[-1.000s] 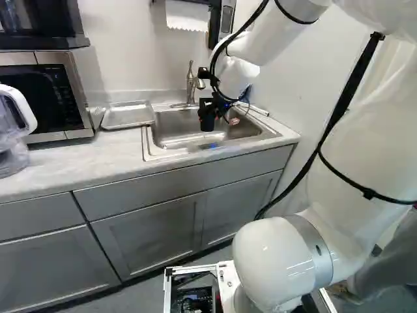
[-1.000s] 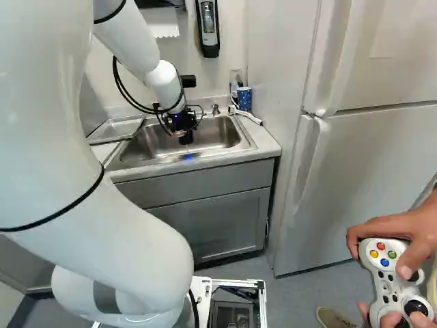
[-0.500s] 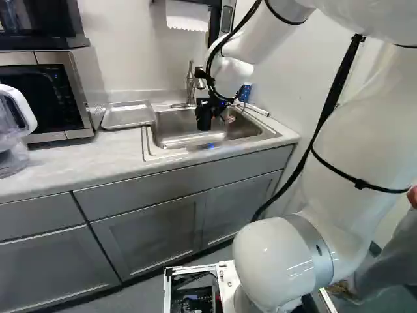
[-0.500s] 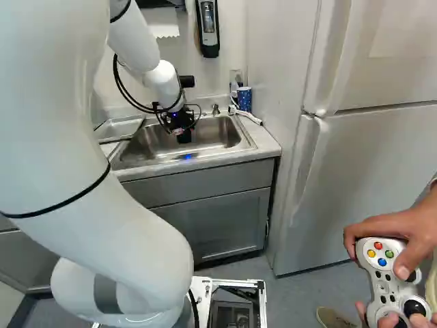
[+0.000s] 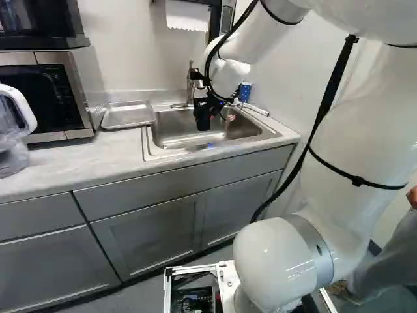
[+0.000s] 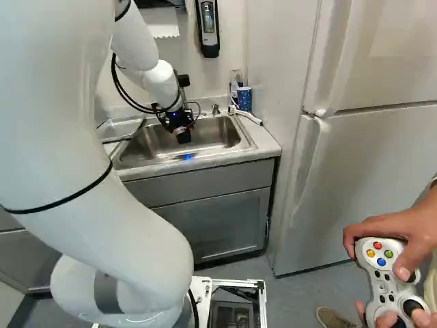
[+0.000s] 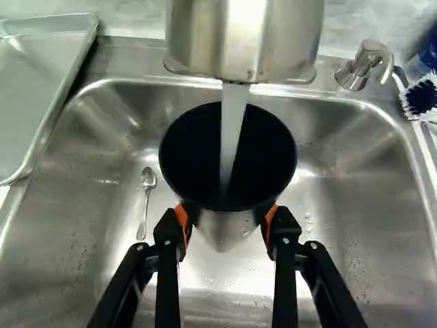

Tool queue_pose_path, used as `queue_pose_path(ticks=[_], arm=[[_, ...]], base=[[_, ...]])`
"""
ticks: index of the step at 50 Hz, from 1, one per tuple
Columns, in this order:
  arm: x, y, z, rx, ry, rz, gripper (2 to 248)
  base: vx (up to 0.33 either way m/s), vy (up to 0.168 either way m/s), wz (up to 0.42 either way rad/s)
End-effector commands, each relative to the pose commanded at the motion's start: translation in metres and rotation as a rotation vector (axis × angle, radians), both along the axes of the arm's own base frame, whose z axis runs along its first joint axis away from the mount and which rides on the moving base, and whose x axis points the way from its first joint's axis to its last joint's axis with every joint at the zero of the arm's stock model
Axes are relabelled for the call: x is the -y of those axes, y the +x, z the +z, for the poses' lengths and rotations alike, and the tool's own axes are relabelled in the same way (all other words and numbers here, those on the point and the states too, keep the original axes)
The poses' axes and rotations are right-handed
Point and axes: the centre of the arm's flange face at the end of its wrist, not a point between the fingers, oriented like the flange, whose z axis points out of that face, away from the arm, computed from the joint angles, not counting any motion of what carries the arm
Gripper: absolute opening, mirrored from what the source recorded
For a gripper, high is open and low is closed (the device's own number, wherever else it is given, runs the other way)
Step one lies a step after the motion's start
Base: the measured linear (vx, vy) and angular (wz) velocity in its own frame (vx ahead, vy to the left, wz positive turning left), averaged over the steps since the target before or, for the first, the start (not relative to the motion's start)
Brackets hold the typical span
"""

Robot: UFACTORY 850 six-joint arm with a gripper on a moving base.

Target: Rinse the cup and place it in the tray

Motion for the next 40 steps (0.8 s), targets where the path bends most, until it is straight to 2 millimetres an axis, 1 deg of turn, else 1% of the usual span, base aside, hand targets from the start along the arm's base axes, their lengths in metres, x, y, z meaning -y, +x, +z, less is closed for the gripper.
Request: queue_pose_path(ticks=[13, 40], arm=[[-0.002, -0.001, -0.001, -0.009, -0.034, 0.033, 121], [-0.014, -0.001, -0.002, -0.042, 0.013, -0.043, 121]], base=[[0.0, 0.0, 0.0], [0.0, 0.0, 0.0]])
